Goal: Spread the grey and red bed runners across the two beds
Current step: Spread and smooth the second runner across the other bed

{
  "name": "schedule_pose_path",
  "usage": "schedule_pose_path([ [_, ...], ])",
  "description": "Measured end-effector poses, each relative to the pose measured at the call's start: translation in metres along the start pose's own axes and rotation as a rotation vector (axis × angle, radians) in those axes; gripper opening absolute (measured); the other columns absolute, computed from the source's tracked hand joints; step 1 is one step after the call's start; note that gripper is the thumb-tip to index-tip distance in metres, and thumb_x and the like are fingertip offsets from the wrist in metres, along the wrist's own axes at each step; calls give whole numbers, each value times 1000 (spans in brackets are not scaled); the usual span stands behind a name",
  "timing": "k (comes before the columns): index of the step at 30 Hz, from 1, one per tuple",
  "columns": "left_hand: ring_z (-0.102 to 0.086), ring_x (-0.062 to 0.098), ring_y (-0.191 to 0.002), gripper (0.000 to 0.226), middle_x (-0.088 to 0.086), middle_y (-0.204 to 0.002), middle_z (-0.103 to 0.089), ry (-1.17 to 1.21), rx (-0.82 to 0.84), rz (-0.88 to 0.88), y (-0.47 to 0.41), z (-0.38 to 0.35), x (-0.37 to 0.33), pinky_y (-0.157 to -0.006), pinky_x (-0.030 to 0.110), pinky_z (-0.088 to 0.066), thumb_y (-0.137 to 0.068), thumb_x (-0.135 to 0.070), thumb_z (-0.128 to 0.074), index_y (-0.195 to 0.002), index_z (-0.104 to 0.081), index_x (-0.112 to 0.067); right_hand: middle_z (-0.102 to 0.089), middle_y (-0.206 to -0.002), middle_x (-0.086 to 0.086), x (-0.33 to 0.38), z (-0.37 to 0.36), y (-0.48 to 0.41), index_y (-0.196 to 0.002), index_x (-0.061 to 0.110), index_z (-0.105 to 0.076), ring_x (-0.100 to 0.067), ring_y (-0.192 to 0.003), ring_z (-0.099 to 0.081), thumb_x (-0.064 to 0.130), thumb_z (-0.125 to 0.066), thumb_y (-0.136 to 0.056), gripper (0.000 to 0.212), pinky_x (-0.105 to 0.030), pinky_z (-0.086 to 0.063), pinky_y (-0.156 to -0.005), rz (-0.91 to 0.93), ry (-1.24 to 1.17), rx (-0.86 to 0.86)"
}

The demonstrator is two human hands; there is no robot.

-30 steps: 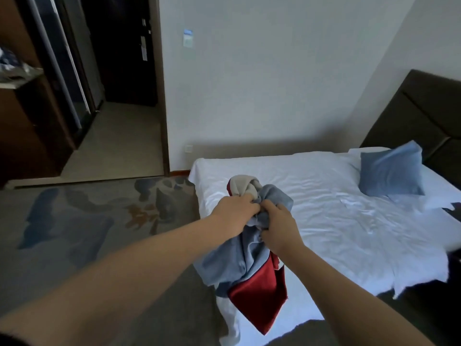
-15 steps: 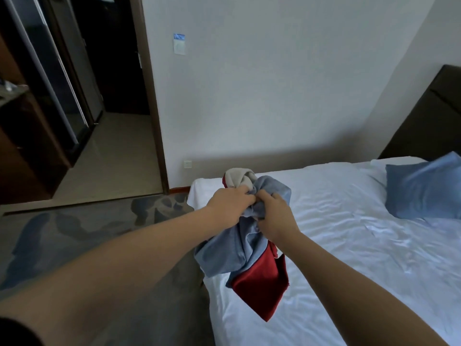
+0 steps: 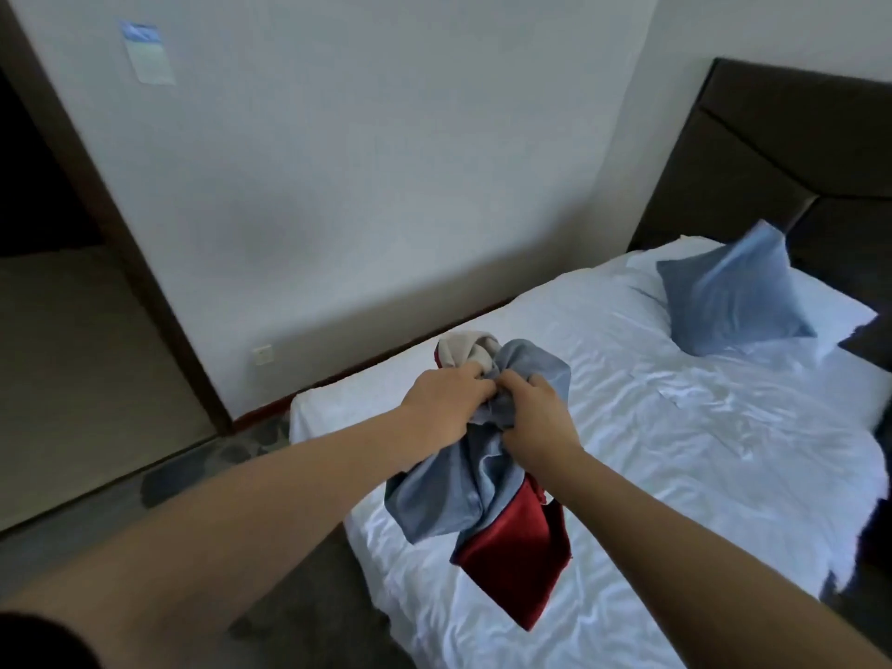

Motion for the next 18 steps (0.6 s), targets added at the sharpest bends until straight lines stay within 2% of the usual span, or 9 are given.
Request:
schedule_pose_path([
  [3,-54,28,-80,28,6,-120,-51,47,-2,-146,-37,1,0,-64,35,-34,-93,-19,-57,-121,-58,-19,-51,-108,-6,-17,8,-16,-126,31,-54,-26,-86,-58,4,-64,-80,54,-36,-54,-72,-143,0,-48],
  [7,-58,30,-87,25,4,-114,-54,82,20,-319,-82,-5,-24,-62,32,-34,-92,-20,-57,-117,-58,-20,-51,-109,-9,-51,24,-14,-123,28,-54,-29,-89,-59,3,-59,-80,50,-31,-44,-67,-336,-3,-131],
  [11,-49,18,-73,14,0,-111,-59,172,72,-407,-113,-29,-65,-55,24,-28,-93,-21,-54,-106,-56,-27,-46,-106,-5,-95,33,7,-127,30,-51,-32,-93,-56,5,-62,-81,54,-31,-39,-67,-481,37,-159],
  [14,-59,25,-89,28,2,-120,-58,169,92,-517,-133,-48,-100,-64,27,-39,-93,-16,-55,-119,-59,-25,-45,-107,-4,-129,42,17,-127,33,-49,-32,-93,-56,6,-65,-80,57,-32,-39,-66,-556,49,-159],
  [16,-55,24,-84,25,0,-117,-57,187,122,-559,-145,-59,-116,-57,24,-30,-94,-23,-53,-118,-58,-26,-45,-108,-4,-152,44,18,-129,32,-49,-31,-92,-57,9,-67,-80,57,-32,-39,-65,-596,62,-138],
  [18,-54,23,-82,23,-7,-110,-52,192,149,-610,-158,-71,-129,-56,27,-26,-92,-23,-57,-115,-59,-28,-43,-105,-2,-169,43,16,-126,29,-53,-28,-85,-57,9,-67,-79,53,-27,-36,-62,-608,24,-134],
])
Point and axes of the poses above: each hand's wrist, its own y-axis away from the middle knuckle, its own z-axis out of the back of the hand, x = y × z, the point moved 10 cm from there along -y, towards the middle knuckle
